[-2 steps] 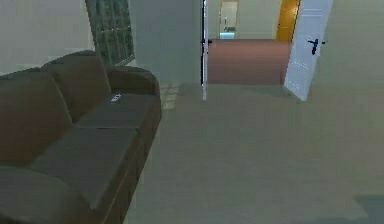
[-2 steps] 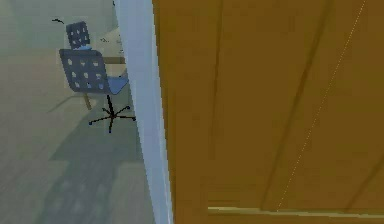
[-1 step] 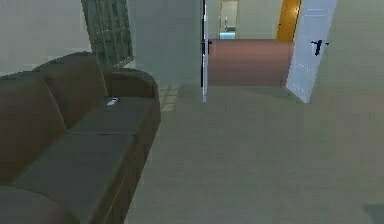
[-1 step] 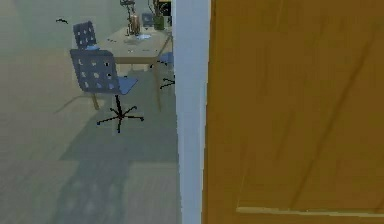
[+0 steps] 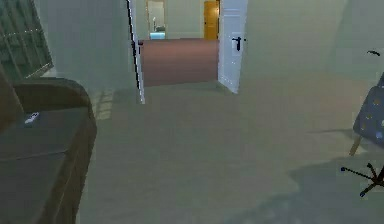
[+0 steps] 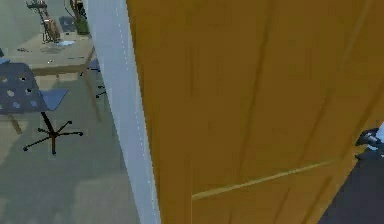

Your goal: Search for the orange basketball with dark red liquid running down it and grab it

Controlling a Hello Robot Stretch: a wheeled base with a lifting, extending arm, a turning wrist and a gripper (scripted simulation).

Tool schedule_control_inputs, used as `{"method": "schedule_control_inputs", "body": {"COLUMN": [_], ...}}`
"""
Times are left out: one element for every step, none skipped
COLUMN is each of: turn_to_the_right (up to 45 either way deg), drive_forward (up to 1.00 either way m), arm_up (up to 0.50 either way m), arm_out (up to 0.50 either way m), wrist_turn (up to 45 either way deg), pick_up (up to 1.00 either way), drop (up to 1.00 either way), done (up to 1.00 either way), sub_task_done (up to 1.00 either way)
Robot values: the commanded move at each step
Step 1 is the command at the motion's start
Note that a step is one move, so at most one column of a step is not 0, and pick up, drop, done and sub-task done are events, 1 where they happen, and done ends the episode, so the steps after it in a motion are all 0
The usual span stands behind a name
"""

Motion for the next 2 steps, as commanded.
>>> {"method": "schedule_control_inputs", "body": {"turn_to_the_right": [0.0, 0.0], "drive_forward": [1.00, 1.00], "arm_up": [0.00, 0.00], "arm_out": [0.00, 0.00], "wrist_turn": [0.0, 0.0], "pick_up": [0.00, 0.00], "drop": [0.00, 0.00], "done": [0.00, 0.00], "sub_task_done": [0.00, 0.00]}}
